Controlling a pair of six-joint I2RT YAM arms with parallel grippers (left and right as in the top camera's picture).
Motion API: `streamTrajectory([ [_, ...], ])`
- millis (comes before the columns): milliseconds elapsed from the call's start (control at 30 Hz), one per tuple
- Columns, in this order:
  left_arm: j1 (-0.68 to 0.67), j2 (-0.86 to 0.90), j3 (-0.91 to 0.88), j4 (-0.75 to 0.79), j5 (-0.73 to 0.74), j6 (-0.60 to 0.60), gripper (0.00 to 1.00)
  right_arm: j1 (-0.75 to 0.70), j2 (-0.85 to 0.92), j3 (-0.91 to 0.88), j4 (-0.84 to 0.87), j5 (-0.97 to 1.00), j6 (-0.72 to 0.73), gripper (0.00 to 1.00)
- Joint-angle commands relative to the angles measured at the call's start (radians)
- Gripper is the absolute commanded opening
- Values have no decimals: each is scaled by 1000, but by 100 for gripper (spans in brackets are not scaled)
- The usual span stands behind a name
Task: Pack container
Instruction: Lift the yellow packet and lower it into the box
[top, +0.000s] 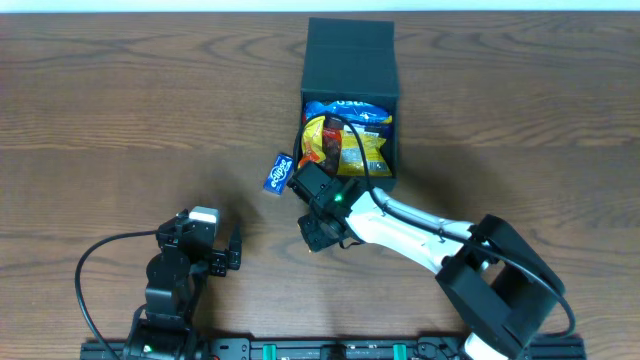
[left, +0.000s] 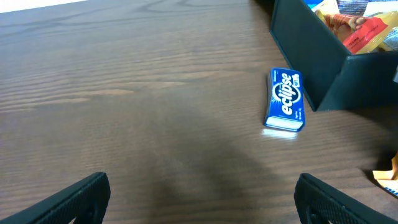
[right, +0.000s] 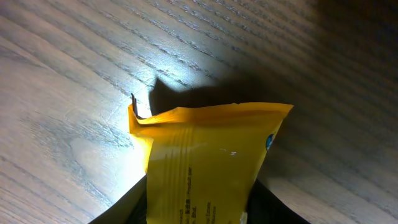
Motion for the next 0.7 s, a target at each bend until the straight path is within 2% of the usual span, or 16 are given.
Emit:
streamTrajectory([
  [0,3,-8,-29,-8,-12,10,95,6,6,14,-5,2,22,38],
  [300,3,-8,-29,-8,-12,10,95,9,-2,91,-59,2,21,33],
  [667,3,-8,-29,-8,-12,10,95,10,-11,255,-147,47,13,34],
])
